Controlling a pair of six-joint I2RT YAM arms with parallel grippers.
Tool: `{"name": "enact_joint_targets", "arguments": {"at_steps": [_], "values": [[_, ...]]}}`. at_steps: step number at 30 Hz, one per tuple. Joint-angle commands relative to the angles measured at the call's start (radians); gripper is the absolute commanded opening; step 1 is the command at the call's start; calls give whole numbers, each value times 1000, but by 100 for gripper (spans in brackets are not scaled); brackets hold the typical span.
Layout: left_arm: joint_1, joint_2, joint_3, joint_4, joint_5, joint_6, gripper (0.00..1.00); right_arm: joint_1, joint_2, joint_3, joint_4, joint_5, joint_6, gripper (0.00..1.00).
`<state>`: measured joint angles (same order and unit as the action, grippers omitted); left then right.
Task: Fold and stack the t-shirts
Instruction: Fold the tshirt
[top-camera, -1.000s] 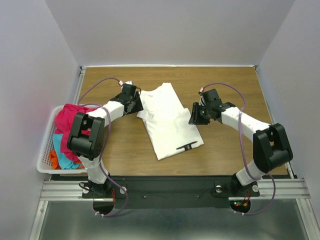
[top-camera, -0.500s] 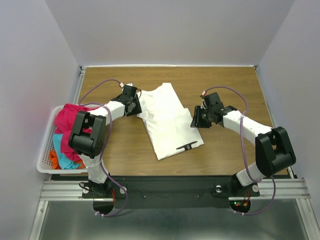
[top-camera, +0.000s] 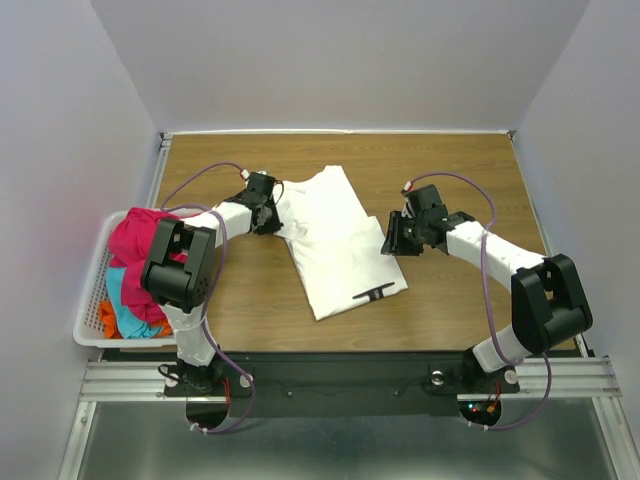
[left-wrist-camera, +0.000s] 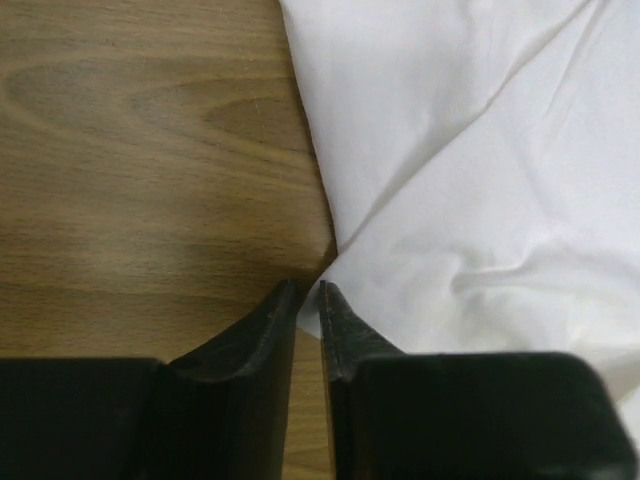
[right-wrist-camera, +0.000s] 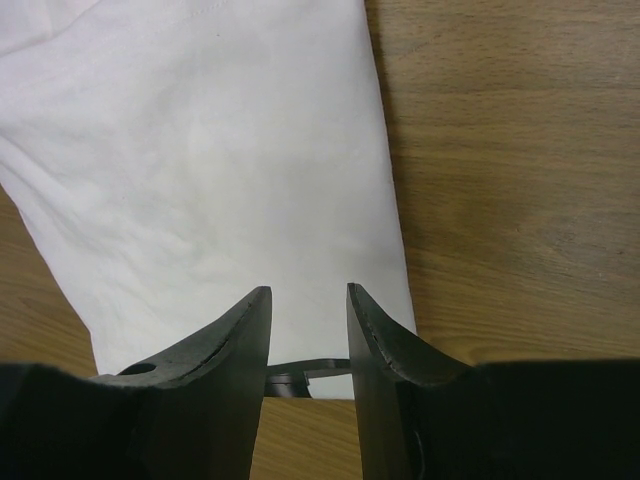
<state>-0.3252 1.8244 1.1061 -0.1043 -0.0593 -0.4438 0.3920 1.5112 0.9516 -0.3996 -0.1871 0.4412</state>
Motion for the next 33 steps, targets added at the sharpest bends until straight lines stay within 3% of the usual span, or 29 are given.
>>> {"name": "enact_joint_targets", "arguments": {"at_steps": [1, 2, 12, 23, 33], "values": [[-2, -27, 1, -31, 4, 1, 23, -2, -37, -7, 33, 21, -9, 42], [-3, -36, 4, -32, 10, -1, 15, -2, -39, -8, 33, 21, -7, 42], [-34, -65, 50, -66, 16, -9, 4, -4, -45, -14, 33, 26, -15, 42], [-98, -33, 207, -147, -45, 20, 1, -2, -57, -33, 31, 29, -16, 42], [-164, 105, 297, -175, -25, 28, 1, -4, -60, -54, 33, 34, -18, 42]]}}
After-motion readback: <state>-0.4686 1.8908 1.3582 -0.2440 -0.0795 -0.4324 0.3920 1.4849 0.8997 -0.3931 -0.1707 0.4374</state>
